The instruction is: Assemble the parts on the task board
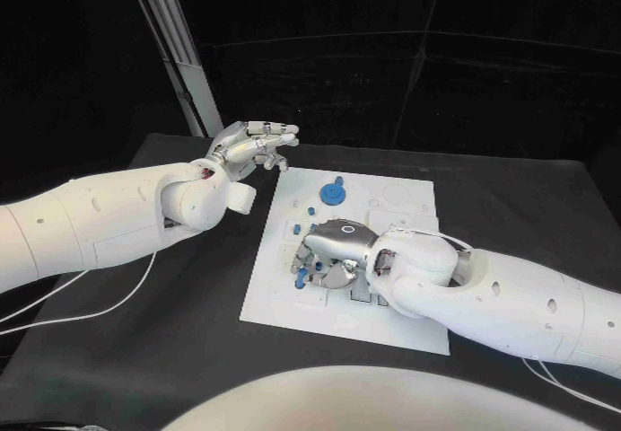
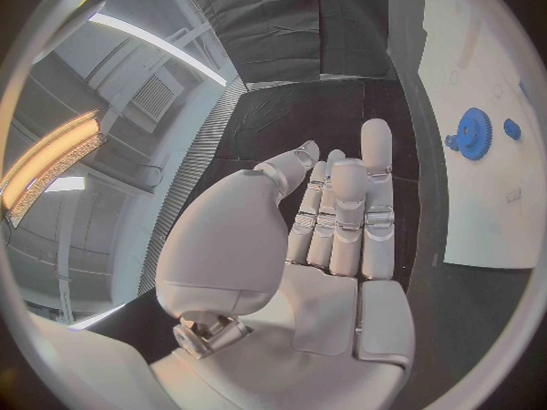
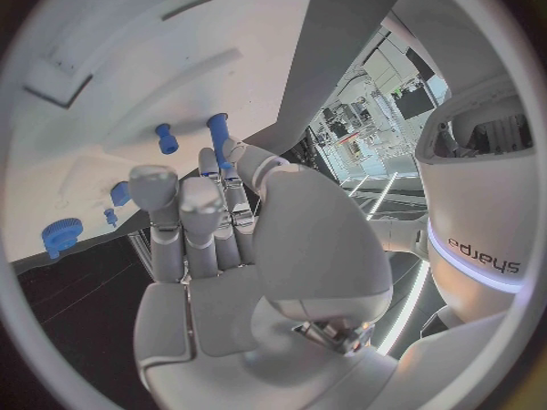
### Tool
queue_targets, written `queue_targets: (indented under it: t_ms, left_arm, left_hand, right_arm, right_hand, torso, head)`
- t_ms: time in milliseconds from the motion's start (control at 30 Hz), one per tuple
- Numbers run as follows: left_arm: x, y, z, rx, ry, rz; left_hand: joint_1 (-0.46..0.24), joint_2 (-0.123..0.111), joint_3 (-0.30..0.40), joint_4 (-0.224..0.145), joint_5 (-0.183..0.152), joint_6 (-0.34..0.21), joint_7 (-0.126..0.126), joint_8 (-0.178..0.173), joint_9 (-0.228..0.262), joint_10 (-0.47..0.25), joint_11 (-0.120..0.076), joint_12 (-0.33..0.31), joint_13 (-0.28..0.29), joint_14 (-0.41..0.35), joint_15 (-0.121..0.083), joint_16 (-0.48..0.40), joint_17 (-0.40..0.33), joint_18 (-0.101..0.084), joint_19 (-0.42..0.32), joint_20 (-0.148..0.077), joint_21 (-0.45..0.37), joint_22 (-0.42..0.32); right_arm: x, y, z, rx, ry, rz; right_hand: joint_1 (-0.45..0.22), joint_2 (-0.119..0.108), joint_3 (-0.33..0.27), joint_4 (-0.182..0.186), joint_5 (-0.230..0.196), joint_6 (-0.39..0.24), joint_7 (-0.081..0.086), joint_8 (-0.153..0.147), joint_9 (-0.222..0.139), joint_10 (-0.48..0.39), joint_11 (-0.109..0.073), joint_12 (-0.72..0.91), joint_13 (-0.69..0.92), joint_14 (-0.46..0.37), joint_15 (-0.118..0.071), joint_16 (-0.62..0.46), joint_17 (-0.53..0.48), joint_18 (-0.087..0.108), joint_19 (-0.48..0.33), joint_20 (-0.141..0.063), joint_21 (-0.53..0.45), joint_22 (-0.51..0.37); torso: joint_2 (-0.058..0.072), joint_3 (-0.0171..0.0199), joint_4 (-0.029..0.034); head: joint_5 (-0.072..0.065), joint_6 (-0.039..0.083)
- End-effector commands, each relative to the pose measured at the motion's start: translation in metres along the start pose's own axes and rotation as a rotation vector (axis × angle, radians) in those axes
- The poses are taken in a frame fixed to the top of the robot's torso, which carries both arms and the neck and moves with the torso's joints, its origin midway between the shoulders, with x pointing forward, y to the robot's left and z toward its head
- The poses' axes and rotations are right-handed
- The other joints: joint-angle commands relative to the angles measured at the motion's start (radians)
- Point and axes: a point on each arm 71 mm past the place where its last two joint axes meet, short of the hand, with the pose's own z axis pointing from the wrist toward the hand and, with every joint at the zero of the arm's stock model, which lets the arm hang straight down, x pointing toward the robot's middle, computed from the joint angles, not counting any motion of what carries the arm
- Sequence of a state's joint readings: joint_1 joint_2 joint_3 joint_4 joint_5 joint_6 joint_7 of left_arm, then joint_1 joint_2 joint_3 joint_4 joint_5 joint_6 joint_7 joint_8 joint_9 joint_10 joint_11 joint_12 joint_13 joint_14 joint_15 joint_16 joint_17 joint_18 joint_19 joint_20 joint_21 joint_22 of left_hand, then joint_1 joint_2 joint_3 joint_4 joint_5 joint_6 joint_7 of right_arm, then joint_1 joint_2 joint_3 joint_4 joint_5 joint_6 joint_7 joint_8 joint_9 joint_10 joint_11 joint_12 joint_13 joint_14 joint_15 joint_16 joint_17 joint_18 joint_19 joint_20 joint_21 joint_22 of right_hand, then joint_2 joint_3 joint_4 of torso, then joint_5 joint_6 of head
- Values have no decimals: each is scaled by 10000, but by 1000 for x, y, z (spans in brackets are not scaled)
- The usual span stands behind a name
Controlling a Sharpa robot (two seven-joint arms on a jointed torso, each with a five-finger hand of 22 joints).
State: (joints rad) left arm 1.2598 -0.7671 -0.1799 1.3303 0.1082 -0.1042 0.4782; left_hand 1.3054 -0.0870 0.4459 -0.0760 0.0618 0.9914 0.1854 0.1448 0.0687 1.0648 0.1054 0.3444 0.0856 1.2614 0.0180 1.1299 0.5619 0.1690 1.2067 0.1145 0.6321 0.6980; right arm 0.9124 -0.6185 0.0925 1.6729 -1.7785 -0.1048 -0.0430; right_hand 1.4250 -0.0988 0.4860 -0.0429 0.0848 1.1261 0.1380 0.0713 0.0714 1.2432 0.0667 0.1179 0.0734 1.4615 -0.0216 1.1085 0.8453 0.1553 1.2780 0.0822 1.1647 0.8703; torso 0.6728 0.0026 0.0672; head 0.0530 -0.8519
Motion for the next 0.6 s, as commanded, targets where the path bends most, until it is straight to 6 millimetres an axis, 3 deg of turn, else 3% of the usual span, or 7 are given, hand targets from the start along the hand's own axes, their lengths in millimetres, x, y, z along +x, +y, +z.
queue_targets:
  t_ms: [33, 167, 233, 367, 600]
  left_arm:
    - [1, -1, 0, 29, 96, -76]
    - [1, -1, 0, 27, 95, -76]
    - [1, -1, 0, 24, 94, -74]
    - [1, -1, 0, 14, 97, -76]
    - [0, -1, 0, 4, 79, -67]
  left_hand:
    - [43, 89, -61, 18, -29, -68, -9, 49, -16, -58, -2, 49, 3, -45, -1, -61, -9, 134, -20, 17, -38, -11]
    - [43, 89, -61, 18, -29, -68, -9, 49, -16, -58, -2, 49, 3, -45, -1, -61, -9, 134, -20, 17, -38, -11]
    - [43, 89, -61, 18, -29, -68, -9, 49, -16, -58, -2, 49, 3, -45, -1, -61, -9, 134, -20, 17, -38, -11]
    - [43, 89, -61, 18, -29, -68, -9, 49, -16, -58, -2, 49, 3, -45, -1, -61, -9, 134, -20, 17, -38, -11]
    - [51, 101, -73, 10, -29, -79, -8, 53, -16, -74, -2, 65, 2, -51, 0, -64, -25, 135, -18, 19, -48, -18]
  right_arm:
    - [-1, 4, 1, -64, -25, -455]
    - [3, 8, 0, -209, 65, -508]
    - [7, 10, -1, -288, 191, -510]
    - [9, 12, -2, -414, 190, -393]
    - [8, 13, -4, -582, -166, -177]
  right_hand:
    - [46, -4, 51, -5, 40, 43, 45, 28, 14, 67, -4, -36, 15, 18, 17, 12, -9, -186, 35, 27, 64, 13]
    - [-114, -120, -3, 15, 127, -46, 73, -30, -8, -27, 23, -116, -6, -22, 47, -55, -112, -168, -32, 47, 8, -87]
    - [-466, -338, -165, 155, 448, -262, 152, -101, -48, -334, 115, -314, -68, -83, 132, -172, -282, -135, -171, 99, -139, -320]
    - [-964, -693, -567, 390, 551, -889, 217, -117, -88, -1012, 280, -549, -106, -264, 265, -543, -806, -12, -557, 216, -585, -975]
    - [-980, -718, -1106, 472, 642, -1350, 319, -94, -61, -1535, 389, -441, -77, -467, 346, -866, -1276, 86, -852, 303, -975, -1509]
  torso:
    - [7, 2, 5]
    - [3, 0, 4]
    - [-1, -5, 3]
    - [0, -3, 6]
    - [-4, 1, 2]
  head:
    - [5, -5]
    - [11, -8]
    - [28, -6]
    - [15, -10]
    - [1, 9]
